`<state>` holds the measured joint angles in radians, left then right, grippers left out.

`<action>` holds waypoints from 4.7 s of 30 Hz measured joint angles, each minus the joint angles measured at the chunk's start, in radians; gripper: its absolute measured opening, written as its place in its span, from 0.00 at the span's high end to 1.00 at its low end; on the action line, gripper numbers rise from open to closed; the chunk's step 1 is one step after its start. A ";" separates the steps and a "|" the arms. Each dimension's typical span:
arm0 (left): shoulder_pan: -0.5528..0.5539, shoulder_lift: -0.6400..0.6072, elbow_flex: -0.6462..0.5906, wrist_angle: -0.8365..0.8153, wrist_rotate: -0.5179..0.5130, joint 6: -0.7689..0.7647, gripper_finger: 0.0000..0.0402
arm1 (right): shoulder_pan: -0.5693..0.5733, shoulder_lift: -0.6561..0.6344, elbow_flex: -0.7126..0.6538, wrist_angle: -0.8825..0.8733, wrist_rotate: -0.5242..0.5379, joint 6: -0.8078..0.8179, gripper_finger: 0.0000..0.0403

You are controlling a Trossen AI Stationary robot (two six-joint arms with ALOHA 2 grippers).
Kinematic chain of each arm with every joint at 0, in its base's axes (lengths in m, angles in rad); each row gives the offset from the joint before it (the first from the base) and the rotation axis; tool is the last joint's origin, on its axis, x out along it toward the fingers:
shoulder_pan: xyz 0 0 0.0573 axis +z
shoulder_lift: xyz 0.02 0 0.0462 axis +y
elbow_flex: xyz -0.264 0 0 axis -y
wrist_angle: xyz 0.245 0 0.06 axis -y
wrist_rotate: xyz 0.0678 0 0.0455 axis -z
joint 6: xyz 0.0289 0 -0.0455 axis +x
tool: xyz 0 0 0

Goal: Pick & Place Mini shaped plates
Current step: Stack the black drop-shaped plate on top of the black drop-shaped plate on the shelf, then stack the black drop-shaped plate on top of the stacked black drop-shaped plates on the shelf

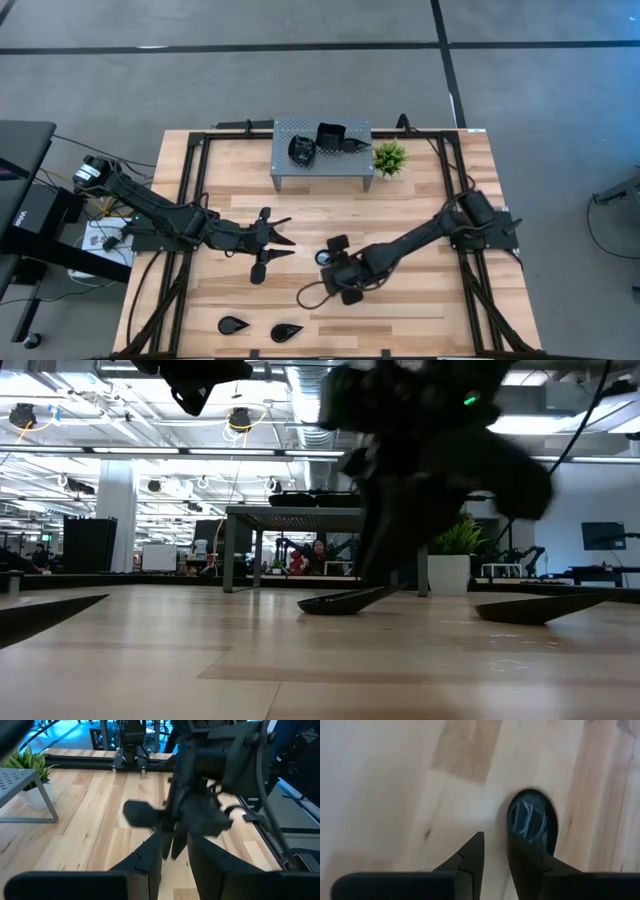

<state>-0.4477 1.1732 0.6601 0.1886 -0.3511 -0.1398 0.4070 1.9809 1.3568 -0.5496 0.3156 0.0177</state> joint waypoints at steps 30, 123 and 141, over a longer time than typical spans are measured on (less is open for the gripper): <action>0.000 0.000 -0.003 0.003 0.000 0.000 0.77 | -0.098 0.036 0.021 -0.009 -0.105 -0.080 0.81; 0.000 0.000 -0.001 0.037 0.000 -0.023 0.77 | -0.700 -0.350 0.024 -0.301 0.052 -0.493 0.78; 0.000 0.000 -0.002 0.037 0.000 -0.023 0.77 | -0.025 -0.364 -0.129 -0.417 -0.213 0.530 0.77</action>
<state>-0.4480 1.1736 0.6586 0.2255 -0.3510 -0.1623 0.3816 1.6166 1.2279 -0.9666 0.1025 0.5480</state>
